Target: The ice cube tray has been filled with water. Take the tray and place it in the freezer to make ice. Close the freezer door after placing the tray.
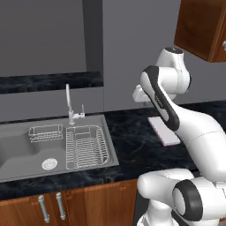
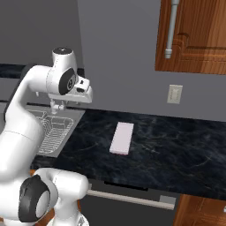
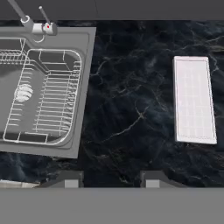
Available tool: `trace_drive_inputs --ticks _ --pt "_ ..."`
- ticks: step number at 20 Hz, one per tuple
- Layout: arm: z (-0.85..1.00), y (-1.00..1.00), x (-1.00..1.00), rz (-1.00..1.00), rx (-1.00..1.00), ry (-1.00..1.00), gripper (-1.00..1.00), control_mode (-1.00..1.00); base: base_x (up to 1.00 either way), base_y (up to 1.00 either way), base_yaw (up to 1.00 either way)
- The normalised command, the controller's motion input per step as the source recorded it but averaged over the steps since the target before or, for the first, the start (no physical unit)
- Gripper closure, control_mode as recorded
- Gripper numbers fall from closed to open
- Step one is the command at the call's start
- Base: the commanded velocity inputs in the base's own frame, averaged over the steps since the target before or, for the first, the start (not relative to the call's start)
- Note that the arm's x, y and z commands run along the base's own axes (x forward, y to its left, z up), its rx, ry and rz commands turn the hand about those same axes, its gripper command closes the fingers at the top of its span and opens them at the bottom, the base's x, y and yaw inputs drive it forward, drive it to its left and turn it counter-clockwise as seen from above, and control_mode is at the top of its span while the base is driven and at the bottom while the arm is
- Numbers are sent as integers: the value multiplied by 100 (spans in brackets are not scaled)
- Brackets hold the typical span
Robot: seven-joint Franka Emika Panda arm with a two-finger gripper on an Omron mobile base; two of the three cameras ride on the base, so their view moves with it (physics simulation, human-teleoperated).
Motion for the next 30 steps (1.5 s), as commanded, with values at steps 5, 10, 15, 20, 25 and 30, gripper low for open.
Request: trace_drive_inputs --ticks 5,10,15,20,25,30 --pt "0 -14 -40 -1 0 -1 -100 -100 0 0 0" --pt "-36 -51 -92 -16 0 0 -100 -100 0 0 0" --pt "-72 -68 -61 -34 1 0 -100 -100 0 0 0" --pt "-81 -82 -18 -38 5 0 -100 -100 0 0 0" --pt "-40 -54 1 -33 12 0 -100 -100 0 0 0" --pt "-10 -53 3 -16 22 -3 -100 -100 0 0 0"
